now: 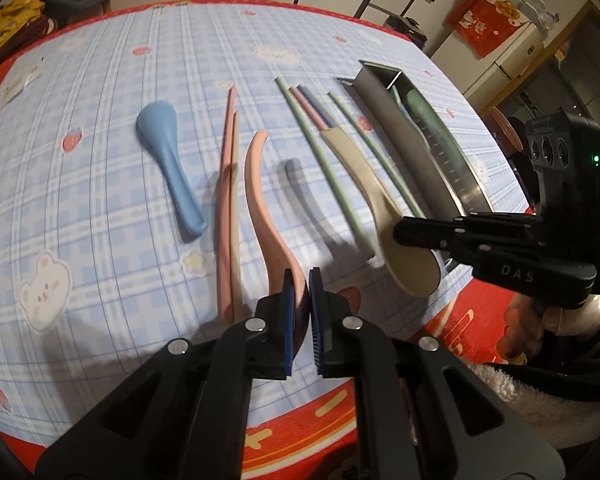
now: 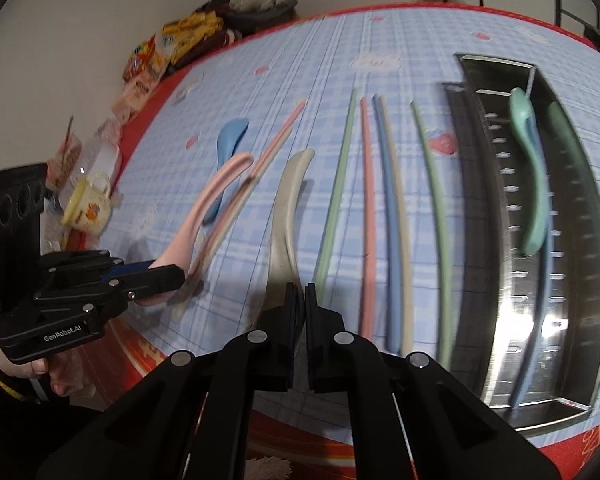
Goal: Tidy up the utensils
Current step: 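Carry the beige spoon to the drainer with the right tool while the left tool carries the pink spoon, then lower both spoons into the drainer and open both tools, then move both tools back over the remaining utensils, then close the left tool on the blue spoon handle, then close the right tool on the green chopstick, then carry the green chopstick to the drainer with the right tool while the left tool carries the blue spoon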
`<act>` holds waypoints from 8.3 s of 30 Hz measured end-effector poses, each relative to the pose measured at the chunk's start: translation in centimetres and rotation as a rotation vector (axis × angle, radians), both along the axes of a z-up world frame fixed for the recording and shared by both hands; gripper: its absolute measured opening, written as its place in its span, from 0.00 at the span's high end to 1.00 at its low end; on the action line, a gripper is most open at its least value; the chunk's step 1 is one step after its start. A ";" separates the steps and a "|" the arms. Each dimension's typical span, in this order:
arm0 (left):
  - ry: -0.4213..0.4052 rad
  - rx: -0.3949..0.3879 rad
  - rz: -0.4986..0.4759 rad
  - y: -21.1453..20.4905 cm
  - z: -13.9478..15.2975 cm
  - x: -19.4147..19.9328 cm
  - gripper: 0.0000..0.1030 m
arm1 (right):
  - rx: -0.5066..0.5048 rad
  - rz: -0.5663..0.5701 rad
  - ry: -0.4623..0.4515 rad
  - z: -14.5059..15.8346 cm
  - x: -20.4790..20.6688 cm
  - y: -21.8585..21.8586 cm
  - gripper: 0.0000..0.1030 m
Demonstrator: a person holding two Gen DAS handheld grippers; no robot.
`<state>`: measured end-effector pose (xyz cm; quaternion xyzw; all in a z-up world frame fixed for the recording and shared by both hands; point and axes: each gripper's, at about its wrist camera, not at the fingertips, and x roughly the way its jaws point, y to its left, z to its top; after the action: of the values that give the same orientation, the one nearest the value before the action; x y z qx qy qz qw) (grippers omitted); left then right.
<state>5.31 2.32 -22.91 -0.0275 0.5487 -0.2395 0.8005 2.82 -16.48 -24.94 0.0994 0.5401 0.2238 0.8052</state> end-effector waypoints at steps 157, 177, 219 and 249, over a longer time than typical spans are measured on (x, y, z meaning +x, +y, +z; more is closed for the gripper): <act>0.068 -0.209 0.362 8.8 -4.7 12.2 0.66 | -0.275 -0.075 -0.054 1.3 5.4 2.8 0.37; 0.057 -0.158 0.280 6.5 -4.7 12.3 0.86 | -0.206 -0.055 0.011 -0.5 6.1 2.2 0.63; 0.057 -0.072 0.233 5.6 -5.4 7.1 0.89 | -0.277 -0.005 -0.028 -3.4 6.4 4.8 0.93; 0.039 -0.025 0.239 5.7 -3.2 3.4 0.89 | -0.103 -0.044 0.008 -1.5 2.6 1.9 0.94</act>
<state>8.68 8.02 -26.06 -0.1074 0.5537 -0.1486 0.8123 5.40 -14.56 -26.44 0.0706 0.5516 0.1776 0.8119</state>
